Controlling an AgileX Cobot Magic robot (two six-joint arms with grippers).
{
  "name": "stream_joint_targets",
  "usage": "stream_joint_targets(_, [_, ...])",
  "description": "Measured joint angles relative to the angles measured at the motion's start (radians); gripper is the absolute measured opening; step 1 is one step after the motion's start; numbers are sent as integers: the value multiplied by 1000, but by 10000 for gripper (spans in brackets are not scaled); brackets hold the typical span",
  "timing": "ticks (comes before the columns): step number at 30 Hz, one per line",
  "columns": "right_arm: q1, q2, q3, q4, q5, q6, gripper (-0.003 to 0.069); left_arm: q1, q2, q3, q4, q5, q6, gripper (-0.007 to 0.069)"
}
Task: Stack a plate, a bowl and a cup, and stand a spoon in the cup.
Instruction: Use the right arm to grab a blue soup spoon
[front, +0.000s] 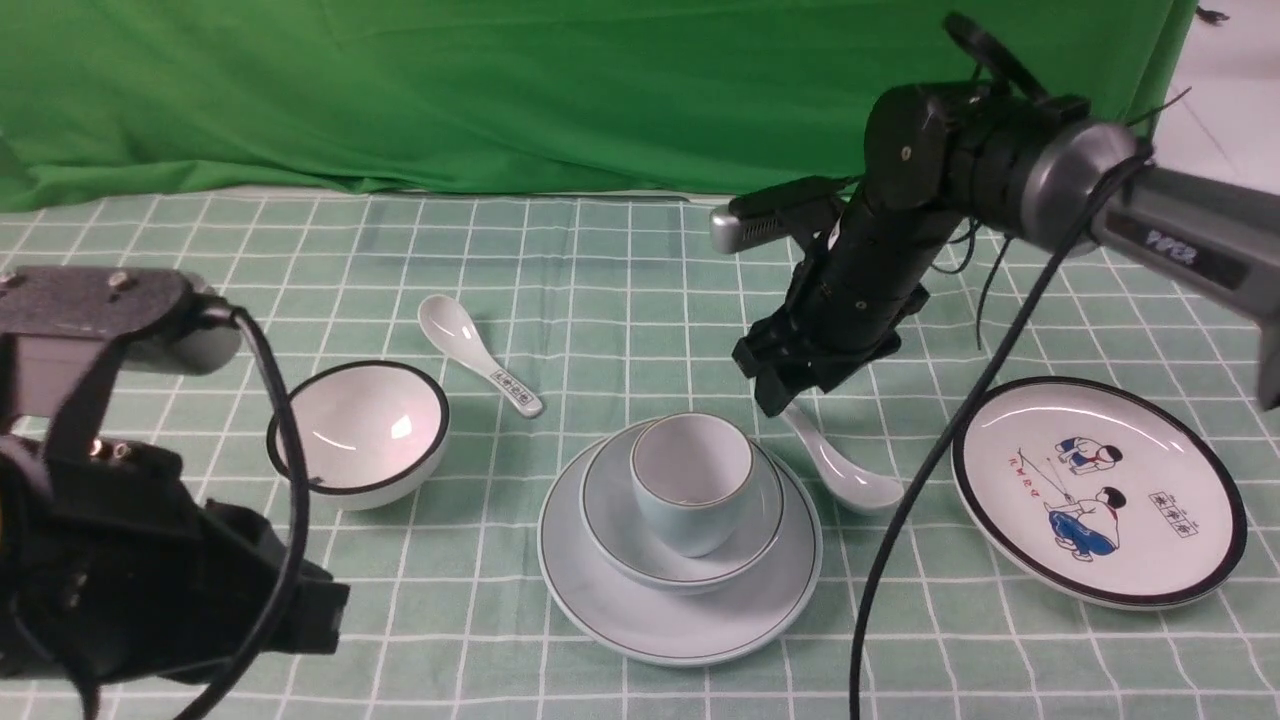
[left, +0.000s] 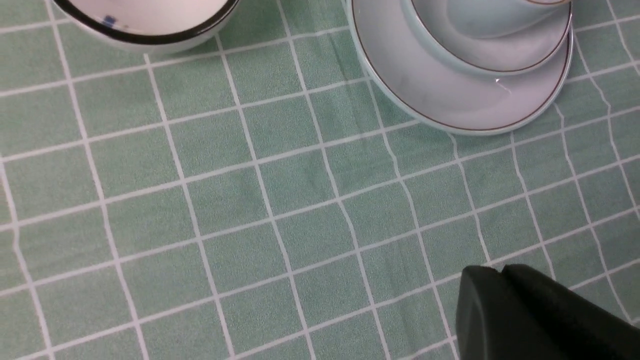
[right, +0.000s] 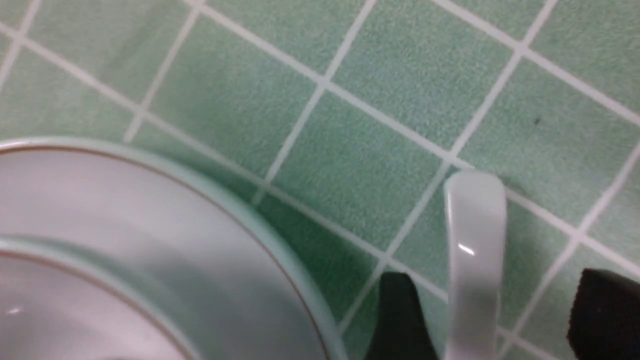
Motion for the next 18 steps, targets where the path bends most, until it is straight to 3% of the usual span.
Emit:
stream_joint_targets(5, [2, 46, -4, -7, -11, 6, 461, 0, -3, 2, 10, 27, -1, 8])
stream_joint_targets(8, [2, 46, -4, -7, -18, 6, 360, 0, -3, 3, 13, 36, -1, 8])
stream_joint_targets(9, [2, 46, -4, -6, -21, 7, 197, 0, -3, 3, 14, 40, -1, 8])
stream_joint_targets(10, [2, 43, -4, -6, -21, 12, 157, 0, -3, 3, 17, 41, -1, 8])
stream_joint_targets(18, [5, -128, 2, 0, -1, 33, 171, 0, -3, 4, 46, 24, -2, 8])
